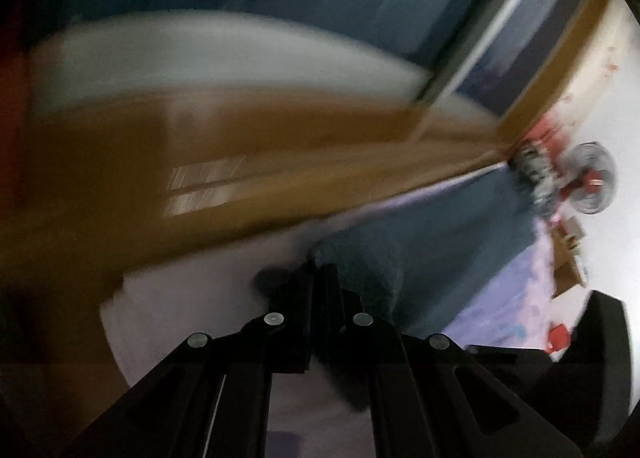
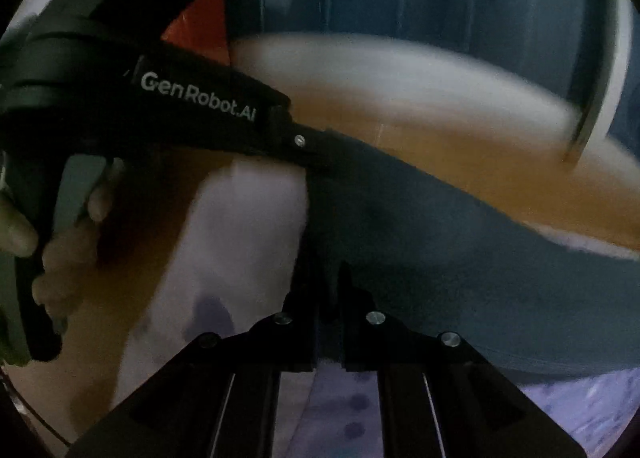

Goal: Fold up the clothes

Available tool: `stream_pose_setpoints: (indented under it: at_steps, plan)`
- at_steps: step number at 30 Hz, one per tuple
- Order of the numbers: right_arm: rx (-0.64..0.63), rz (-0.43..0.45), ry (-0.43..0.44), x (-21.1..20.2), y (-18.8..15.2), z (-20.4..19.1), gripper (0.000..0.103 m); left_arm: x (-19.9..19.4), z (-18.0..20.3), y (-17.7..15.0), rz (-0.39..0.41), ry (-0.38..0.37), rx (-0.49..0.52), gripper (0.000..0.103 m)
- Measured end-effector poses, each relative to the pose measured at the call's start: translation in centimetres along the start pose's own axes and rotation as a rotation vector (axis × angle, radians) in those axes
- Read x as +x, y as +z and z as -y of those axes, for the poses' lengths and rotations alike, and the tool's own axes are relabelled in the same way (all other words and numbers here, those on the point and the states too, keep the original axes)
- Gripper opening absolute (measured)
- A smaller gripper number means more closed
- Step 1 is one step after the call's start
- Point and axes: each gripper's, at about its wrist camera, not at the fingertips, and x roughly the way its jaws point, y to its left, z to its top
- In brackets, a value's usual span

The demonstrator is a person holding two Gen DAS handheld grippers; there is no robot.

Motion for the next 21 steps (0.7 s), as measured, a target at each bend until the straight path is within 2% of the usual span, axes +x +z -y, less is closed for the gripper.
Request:
stream_pose_setpoints:
  at_steps: [2,4,5,7,8,9,12,15,18,19,21]
  plan:
    - [-0.010,-0.049,0.007,1.4,-1.1,-0.6,0.006,0.7,-0.9,-0.9,-0.011,0.007,-0.031,0.005]
    - [-0.046,-0.047,-0.013,1.5,-1.6,-1.3,0.006,0.9,-1.4,-1.5,-0.009,0.017,-0.050,0.005]
    - [-0.056,-0.046,-0.020,1.5,-1.7,-1.6,0.008,0.8,-1.5,-1.6,0.000,0.048,-0.041,0.005]
    - [-0.055,-0.057,-0.017,1.8,-1.6,-1.9,0.014,0.5,-1.3,-1.6,0.012,0.118,-0.011,0.005]
    - [-0.054,-0.062,-0.016,2.0,-1.6,-2.1,0.020,0.4,-1.3,-1.5,0.009,0.129,-0.006,0.005]
    - [-0.051,-0.062,-0.007,1.8,-1.6,-2.3,0.031,0.2,-1.3,-1.5,0.007,0.139,-0.001,0.005]
    - [-0.034,-0.037,0.041,0.2,-1.4,-3.1,0.042,-1.0,-0.8,-1.2,0.014,0.097,-0.001,0.006]
    - [0.005,0.056,0.047,-2.9,-1.4,-2.7,0.051,-2.0,1.2,-0.8,0.025,0.029,0.030,0.017]
    - [0.093,0.112,-0.041,-4.8,-1.8,0.5,0.052,-2.0,3.0,-0.8,0.022,-0.065,0.072,0.026]
    - [0.125,0.105,-0.076,-4.6,-2.0,1.8,0.052,-1.5,3.8,-0.7,0.014,-0.091,0.087,0.026]
    - [0.215,0.040,-0.126,-3.1,-2.6,4.5,0.052,0.3,4.6,-1.0,-0.030,-0.097,0.101,0.027]
